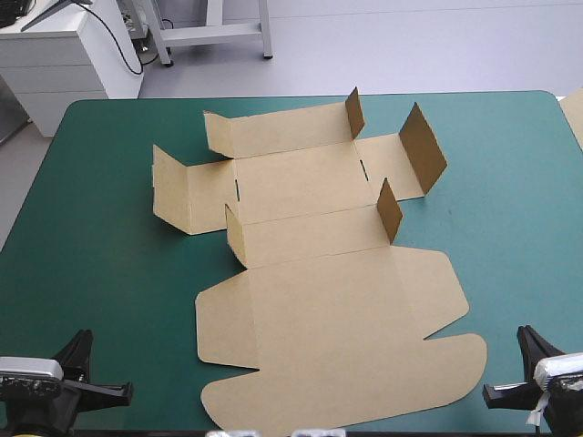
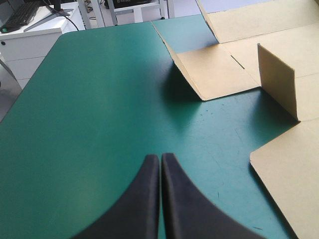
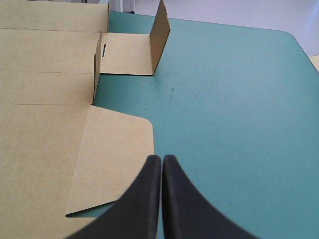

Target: Fold the box

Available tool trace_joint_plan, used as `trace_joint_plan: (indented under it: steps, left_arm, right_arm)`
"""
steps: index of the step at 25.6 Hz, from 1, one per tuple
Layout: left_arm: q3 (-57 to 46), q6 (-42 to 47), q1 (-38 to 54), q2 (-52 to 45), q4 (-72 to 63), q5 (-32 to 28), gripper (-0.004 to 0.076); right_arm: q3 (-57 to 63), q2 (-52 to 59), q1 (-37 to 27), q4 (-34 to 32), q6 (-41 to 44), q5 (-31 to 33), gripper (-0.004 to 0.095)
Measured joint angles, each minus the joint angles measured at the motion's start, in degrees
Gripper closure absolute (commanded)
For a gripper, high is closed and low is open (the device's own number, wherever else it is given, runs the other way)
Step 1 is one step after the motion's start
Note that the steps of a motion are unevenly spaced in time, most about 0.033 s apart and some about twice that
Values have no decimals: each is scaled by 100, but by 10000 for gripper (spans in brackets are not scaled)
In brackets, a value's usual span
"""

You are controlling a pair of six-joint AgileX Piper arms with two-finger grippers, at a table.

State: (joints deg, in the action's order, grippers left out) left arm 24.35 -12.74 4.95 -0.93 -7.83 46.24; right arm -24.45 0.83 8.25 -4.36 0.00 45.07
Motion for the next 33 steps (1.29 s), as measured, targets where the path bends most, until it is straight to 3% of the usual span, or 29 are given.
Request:
trace_joint_plan:
  steps: [14, 24, 33]
  left_arm:
    - [0, 0, 0, 0, 0, -6, 731]
    - [0, 0, 0, 0, 0, -6, 731]
    - [0, 0, 0, 0, 0, -6, 731]
  right_arm:
    - [-365, -241, 0, -36, -212, -36, 910]
    - [-1948, -2354, 0, 234, -1614, -42, 910]
    - [-3598, -4637, 0, 1407, -2485, 285, 909]
